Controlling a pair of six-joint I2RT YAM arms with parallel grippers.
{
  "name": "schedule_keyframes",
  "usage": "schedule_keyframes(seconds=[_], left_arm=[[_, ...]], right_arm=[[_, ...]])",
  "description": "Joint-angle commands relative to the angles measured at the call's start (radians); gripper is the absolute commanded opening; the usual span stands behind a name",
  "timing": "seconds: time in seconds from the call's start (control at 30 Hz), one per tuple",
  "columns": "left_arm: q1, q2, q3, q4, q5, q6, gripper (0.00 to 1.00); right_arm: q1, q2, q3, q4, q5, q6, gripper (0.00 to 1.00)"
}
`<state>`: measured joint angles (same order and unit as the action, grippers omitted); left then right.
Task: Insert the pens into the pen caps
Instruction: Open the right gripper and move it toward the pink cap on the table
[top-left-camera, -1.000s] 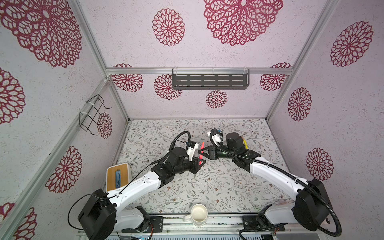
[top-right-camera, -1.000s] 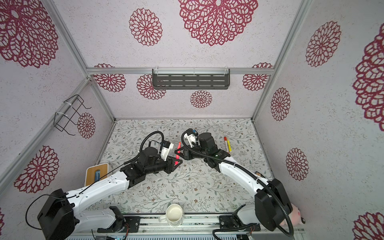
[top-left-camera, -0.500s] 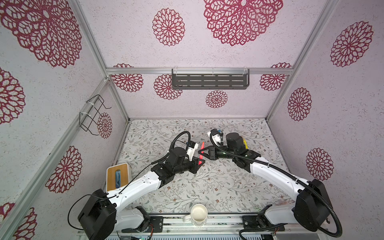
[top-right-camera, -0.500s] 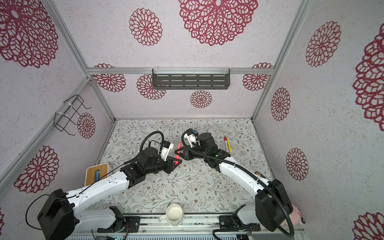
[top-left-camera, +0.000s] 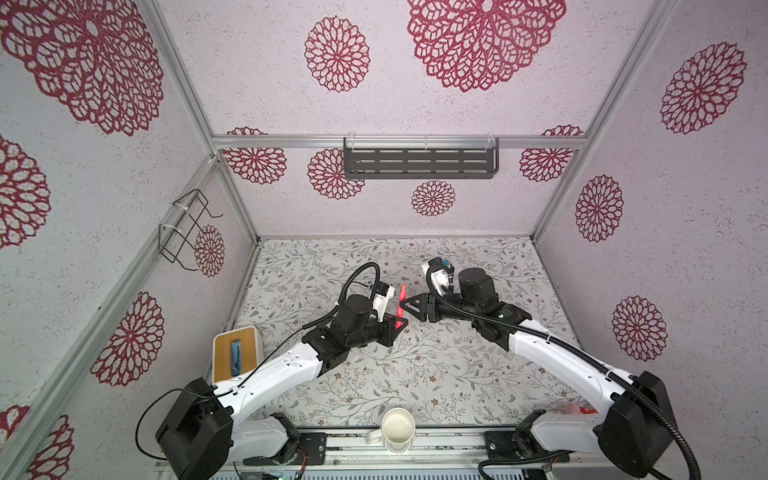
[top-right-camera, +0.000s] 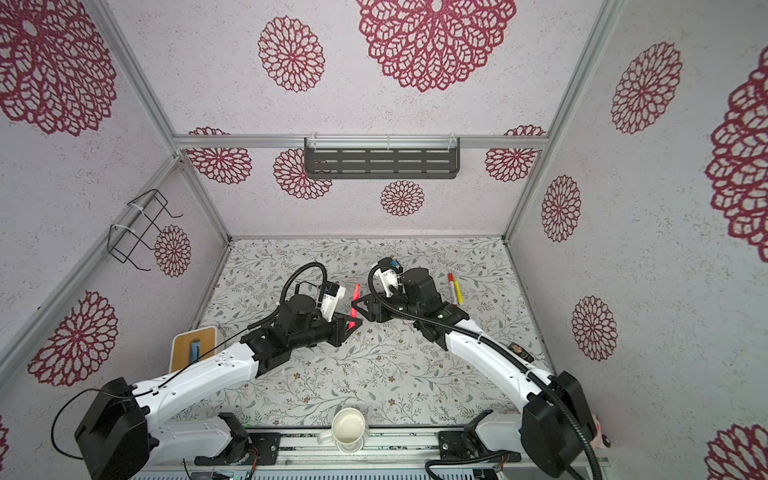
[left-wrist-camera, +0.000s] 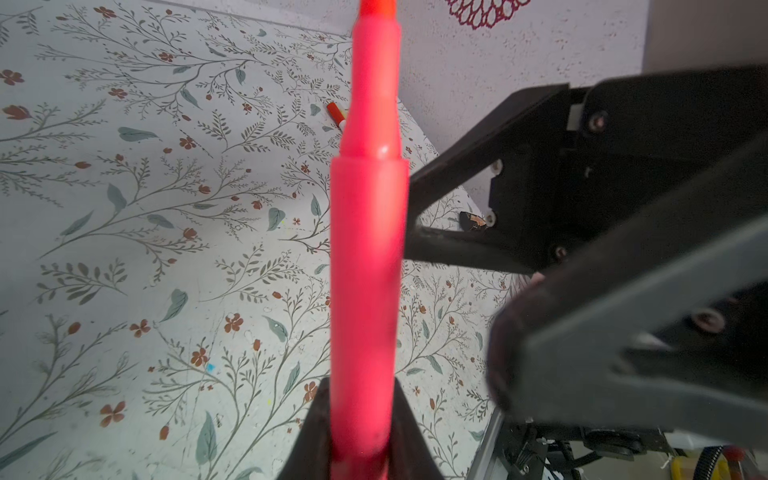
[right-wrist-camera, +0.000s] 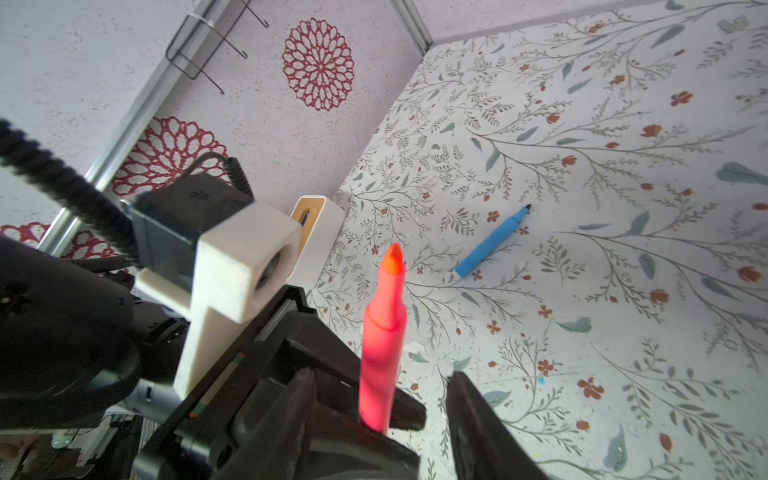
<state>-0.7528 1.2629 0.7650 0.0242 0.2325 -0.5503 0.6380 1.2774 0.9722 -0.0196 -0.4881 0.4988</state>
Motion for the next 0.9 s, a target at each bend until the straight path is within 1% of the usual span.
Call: schedule_keyframes(seconds=[0.0,0.17,0.27,0.33,0.37,0.4,0.47,0.57,0.7,0.77,0.87], left_arm=[[0.003,-0.002,-0.025,0.03,0.003,0.007,0.0],[0.015,-0.013,-0.05,0.055,0.011,0.006,0.0],[0.021,-0.031,-0.069,0.071,0.008,0.005,0.0],[0.024,-0.042,-0.079,0.079,0.007,0.006,0.0],[0.025,-0.045,-0.082,0.082,0.008,0.007,0.0],[0.026,-0.049,-0.085,0.083,0.009,0.006,0.0],[0.027,-0.054,-0.092,0.089,0.014,0.004,0.0],[0.027,-0.056,-0.098,0.089,0.008,-0.002,0.0],[0.03,-0.072,-0.108,0.088,-0.012,-0.003,0.0],[0.03,-0.084,-0.112,0.089,-0.016,0.001,0.0],[0.03,-0.101,-0.119,0.09,-0.028,0.001,0.0]], right_arm=[[-0.01,-0.066,0.015,-0.059,0.12,-0.043,0.56],[-0.042,-0.15,-0.017,-0.112,0.305,-0.043,0.66],[-0.087,-0.212,-0.047,-0.143,0.4,-0.017,0.74],[-0.138,-0.247,-0.069,-0.169,0.447,0.019,0.83],[-0.169,-0.26,-0.078,-0.196,0.475,0.042,0.97],[-0.204,-0.267,-0.084,-0.231,0.501,0.065,0.99],[-0.269,-0.272,-0.091,-0.293,0.528,0.098,0.99],[-0.336,-0.27,-0.1,-0.377,0.589,0.147,0.99],[-0.385,-0.27,-0.104,-0.454,0.665,0.232,0.99],[-0.409,-0.27,-0.114,-0.459,0.659,0.233,0.99],[-0.459,-0.241,-0.126,-0.445,0.557,0.212,0.99]])
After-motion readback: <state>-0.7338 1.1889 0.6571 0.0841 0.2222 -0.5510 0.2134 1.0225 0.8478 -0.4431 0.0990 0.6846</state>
